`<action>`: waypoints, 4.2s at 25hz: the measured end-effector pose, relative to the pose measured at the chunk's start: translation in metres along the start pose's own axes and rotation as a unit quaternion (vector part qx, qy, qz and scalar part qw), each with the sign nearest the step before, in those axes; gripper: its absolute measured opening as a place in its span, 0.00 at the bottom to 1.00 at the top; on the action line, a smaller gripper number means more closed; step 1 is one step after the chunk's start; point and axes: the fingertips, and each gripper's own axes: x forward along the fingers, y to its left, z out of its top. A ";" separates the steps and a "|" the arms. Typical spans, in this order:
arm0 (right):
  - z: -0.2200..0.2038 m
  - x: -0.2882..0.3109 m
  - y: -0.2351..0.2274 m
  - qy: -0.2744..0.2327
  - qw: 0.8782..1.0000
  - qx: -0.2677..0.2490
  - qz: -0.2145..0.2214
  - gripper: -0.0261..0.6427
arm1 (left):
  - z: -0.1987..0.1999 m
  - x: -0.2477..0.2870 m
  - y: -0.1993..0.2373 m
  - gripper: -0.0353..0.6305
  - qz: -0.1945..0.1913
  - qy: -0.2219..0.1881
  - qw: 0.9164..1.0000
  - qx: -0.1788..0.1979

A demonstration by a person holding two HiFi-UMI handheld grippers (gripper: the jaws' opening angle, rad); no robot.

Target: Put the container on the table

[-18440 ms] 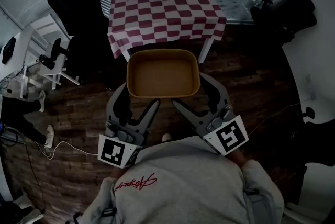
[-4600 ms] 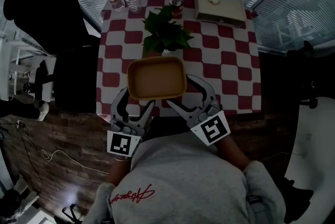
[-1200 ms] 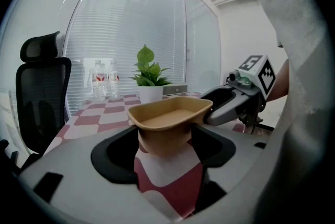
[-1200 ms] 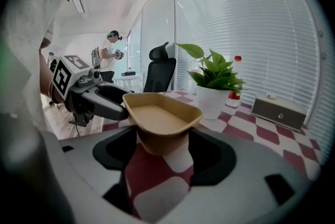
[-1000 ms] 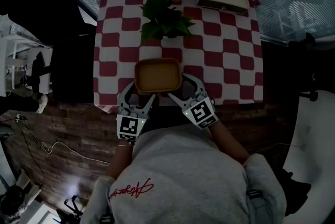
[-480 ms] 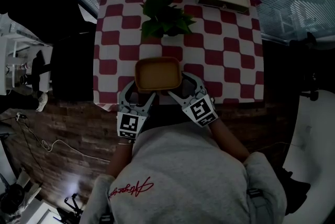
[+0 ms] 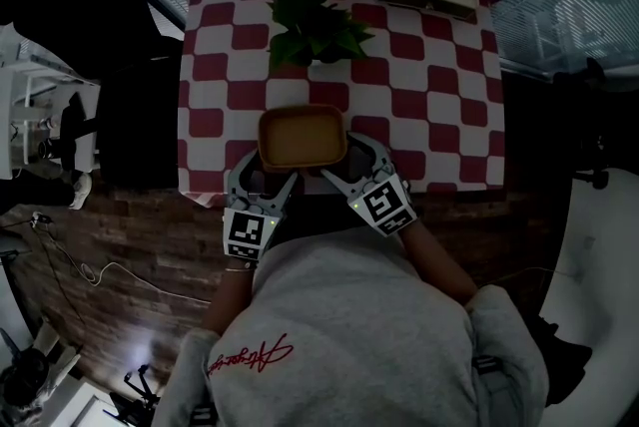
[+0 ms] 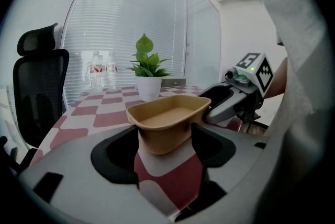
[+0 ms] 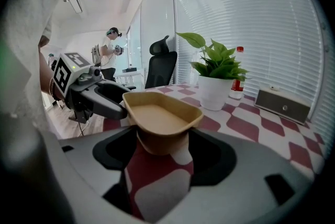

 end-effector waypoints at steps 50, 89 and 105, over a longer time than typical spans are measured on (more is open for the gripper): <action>-0.009 0.002 0.003 0.019 1.000 0.007 0.022 0.51 | -0.007 0.002 -0.001 0.52 -0.006 0.024 1.000 0.019; -0.007 -0.017 0.008 -0.030 0.997 0.029 0.057 0.55 | -0.003 -0.012 -0.005 0.57 0.037 -0.010 0.999 -0.009; 0.017 -0.039 0.004 -0.097 0.993 0.009 0.067 0.55 | 0.025 -0.021 -0.015 0.57 0.071 -0.063 0.995 -0.002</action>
